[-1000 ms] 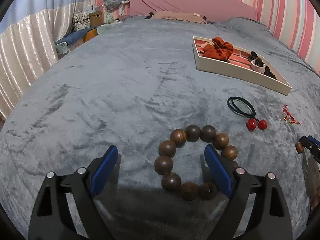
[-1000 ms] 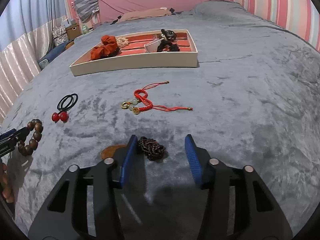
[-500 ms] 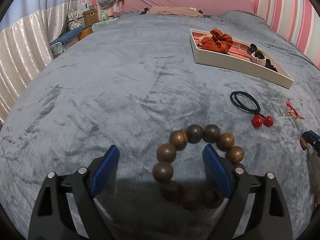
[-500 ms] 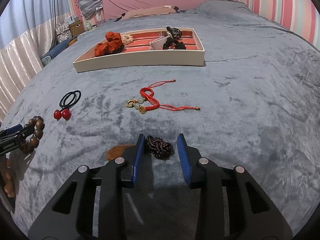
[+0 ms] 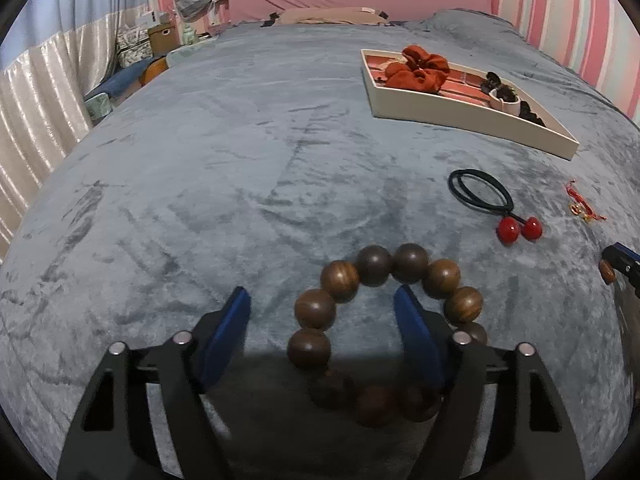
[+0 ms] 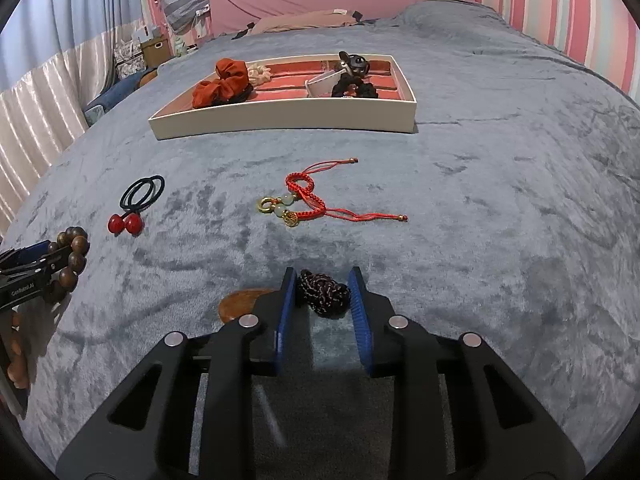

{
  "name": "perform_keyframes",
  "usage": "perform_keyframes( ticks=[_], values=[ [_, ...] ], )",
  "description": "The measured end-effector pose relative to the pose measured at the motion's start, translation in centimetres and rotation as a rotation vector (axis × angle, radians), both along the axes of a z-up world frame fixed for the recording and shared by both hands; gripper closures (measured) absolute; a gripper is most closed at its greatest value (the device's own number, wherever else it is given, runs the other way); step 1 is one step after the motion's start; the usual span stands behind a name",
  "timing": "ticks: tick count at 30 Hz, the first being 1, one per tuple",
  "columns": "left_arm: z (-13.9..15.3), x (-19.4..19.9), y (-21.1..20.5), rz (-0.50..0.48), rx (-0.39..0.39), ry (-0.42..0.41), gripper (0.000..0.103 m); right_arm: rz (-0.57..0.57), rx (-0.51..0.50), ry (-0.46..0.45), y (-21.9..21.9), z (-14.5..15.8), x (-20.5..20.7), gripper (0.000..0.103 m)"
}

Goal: Organize jewelry
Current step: 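Grasp the wooden bead bracelet with the left tool while the right tool grasps the black braided pendant, then lift and carry the bead bracelet and braided pendant over the tray with both tools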

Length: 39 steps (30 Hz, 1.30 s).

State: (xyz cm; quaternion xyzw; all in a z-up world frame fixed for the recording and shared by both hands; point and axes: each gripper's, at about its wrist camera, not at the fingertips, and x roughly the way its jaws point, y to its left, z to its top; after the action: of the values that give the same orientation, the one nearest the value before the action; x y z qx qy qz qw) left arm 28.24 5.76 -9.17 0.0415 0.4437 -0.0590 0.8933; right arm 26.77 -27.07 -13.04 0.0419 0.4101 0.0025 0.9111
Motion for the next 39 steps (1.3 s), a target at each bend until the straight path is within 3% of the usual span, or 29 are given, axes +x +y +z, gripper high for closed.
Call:
perform_keyframes(
  ticks=[8, 10, 12, 25, 39],
  values=[
    [0.1, -0.3, -0.6, -0.029, 0.007, -0.015, 0.054, 0.0, 0.005, -0.005, 0.2, 0.1, -0.1, 0.077],
    [0.3, -0.6, -0.6, -0.041, 0.003, -0.02, 0.069, -0.001, 0.006, -0.004, 0.1, 0.1, 0.0, 0.077],
    [0.3, -0.7, -0.8, -0.046, 0.008, -0.022, 0.073, -0.001, 0.007, -0.004, 0.2, 0.1, -0.1, 0.077],
    [0.8, -1.2, -0.8, -0.037, -0.023, -0.039, 0.084, 0.004, 0.014, -0.013, 0.1, 0.3, -0.2, 0.078],
    [3.6, -3.2, -1.2, -0.04, -0.045, -0.117, 0.084, 0.001, 0.012, -0.063, -0.2, 1.7, -0.8, 0.079]
  ],
)
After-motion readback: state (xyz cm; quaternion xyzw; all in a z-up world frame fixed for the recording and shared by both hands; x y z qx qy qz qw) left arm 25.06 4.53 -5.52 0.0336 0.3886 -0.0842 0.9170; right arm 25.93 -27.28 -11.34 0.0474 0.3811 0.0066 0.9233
